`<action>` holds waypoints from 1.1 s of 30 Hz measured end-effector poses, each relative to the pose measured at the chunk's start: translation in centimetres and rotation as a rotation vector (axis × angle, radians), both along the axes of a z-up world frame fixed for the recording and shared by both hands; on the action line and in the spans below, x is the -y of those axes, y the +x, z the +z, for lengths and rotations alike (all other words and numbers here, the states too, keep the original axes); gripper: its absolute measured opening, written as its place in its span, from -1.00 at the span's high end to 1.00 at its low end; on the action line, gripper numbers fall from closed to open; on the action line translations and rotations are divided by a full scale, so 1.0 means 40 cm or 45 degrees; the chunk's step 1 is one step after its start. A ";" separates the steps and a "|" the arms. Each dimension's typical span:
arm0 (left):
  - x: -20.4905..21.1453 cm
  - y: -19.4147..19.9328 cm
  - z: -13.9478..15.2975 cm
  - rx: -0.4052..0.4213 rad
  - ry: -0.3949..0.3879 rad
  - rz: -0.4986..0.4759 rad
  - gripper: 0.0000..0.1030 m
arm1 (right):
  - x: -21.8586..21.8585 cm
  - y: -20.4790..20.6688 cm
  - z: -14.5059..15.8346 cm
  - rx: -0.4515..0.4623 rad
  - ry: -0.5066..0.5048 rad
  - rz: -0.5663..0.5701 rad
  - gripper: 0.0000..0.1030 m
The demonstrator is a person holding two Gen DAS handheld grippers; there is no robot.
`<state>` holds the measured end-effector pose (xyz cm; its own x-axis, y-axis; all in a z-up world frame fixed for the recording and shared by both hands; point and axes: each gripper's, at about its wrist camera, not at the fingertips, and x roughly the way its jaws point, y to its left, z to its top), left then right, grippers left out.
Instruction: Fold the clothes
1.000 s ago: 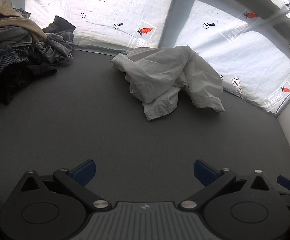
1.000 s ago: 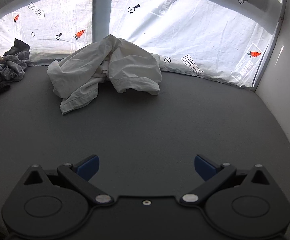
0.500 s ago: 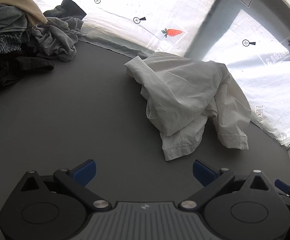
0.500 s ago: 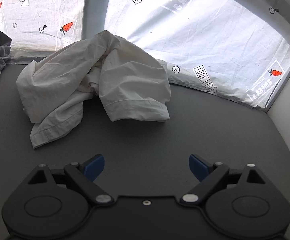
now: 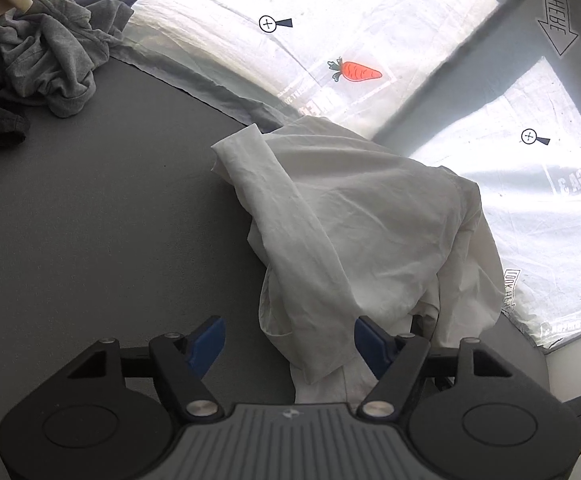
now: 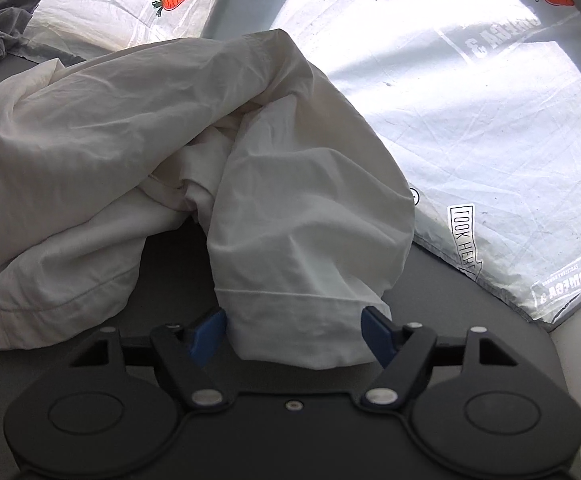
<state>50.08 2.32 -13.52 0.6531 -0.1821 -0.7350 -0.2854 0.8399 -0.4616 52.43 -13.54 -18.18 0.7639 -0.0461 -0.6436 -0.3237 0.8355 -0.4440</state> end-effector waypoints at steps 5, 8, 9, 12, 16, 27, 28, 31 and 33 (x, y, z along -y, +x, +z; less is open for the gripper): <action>0.022 0.108 -0.035 0.019 0.034 -0.065 -0.38 | -0.004 0.064 -0.044 -0.119 -0.067 -0.031 0.52; 0.011 0.151 -0.075 -0.010 -0.033 -0.050 0.40 | 0.015 0.063 -0.030 -0.115 -0.061 -0.025 0.83; 0.008 0.155 -0.078 -0.014 -0.048 -0.036 0.61 | 0.026 0.056 -0.018 -0.087 -0.065 -0.030 0.84; 0.008 0.139 -0.060 0.042 -0.038 -0.008 0.74 | 0.071 0.034 0.027 0.051 -0.113 -0.067 0.90; 0.018 0.081 0.029 0.146 0.046 -0.005 0.76 | 0.159 0.033 0.125 0.256 -0.139 -0.163 0.92; -0.031 -0.144 0.330 0.512 0.127 0.168 0.81 | 0.359 -0.112 0.503 0.763 0.037 -0.320 0.92; -0.032 -0.176 0.355 0.547 0.126 0.183 0.81 | 0.380 -0.139 0.533 0.796 0.055 -0.332 0.92; -0.032 -0.257 0.401 0.621 0.084 0.198 0.82 | 0.435 -0.214 0.625 0.883 0.107 -0.357 0.91; -0.022 -0.299 0.421 0.655 0.101 0.193 0.82 | 0.462 -0.263 0.669 0.930 0.132 -0.367 0.91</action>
